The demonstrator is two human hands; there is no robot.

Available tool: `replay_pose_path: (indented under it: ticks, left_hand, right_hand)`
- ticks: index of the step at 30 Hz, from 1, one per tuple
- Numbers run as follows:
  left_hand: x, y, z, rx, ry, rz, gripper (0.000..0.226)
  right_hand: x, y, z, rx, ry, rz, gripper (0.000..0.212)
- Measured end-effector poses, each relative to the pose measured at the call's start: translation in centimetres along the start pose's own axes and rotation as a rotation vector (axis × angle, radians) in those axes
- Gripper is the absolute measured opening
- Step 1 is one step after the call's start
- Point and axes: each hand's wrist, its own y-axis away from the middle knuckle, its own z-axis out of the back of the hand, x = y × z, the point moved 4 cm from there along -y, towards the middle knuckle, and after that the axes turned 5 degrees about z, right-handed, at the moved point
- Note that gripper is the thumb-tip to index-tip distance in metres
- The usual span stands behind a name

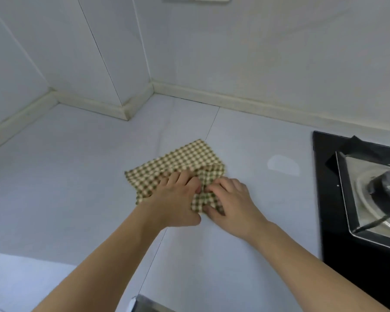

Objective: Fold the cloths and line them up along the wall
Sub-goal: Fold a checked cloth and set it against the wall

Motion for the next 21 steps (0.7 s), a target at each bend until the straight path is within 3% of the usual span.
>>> replay_pose_path:
  ticks: [3,6,10,16,19,21]
  left_hand:
    - [1.3,-0.5,0.3,-0.162,-0.139,0.011,0.041]
    - [2.7,-0.1,0.0,-0.301,-0.128,0.056,0.020]
    - [2.4,2.7,-0.2,-0.433,-0.066,0.102,0.015]
    - [-1.9,10.6,3.4,-0.324,0.484,0.062,0.024]
    - [-4.4,15.3,6.0,-0.205,0.522,-0.049,0.012]
    - [-5.7,17.8,7.5,-0.140,0.490,-0.110,0.015]
  right_hand:
    - [-0.6,0.0,-0.7,-0.106,0.034,0.052,0.040]
    - [-0.5,0.0,-0.8,-0.179,0.101,0.074,0.031]
    - [1.2,2.4,0.2,-0.242,0.113,0.048,0.019]
    - [7.9,10.8,5.9,-0.215,-0.053,-0.092,0.026]
    - [11.2,14.8,9.5,-0.067,-0.066,-0.175,0.039]
    - [12.6,16.8,11.5,-0.030,-0.136,-0.200,0.030]
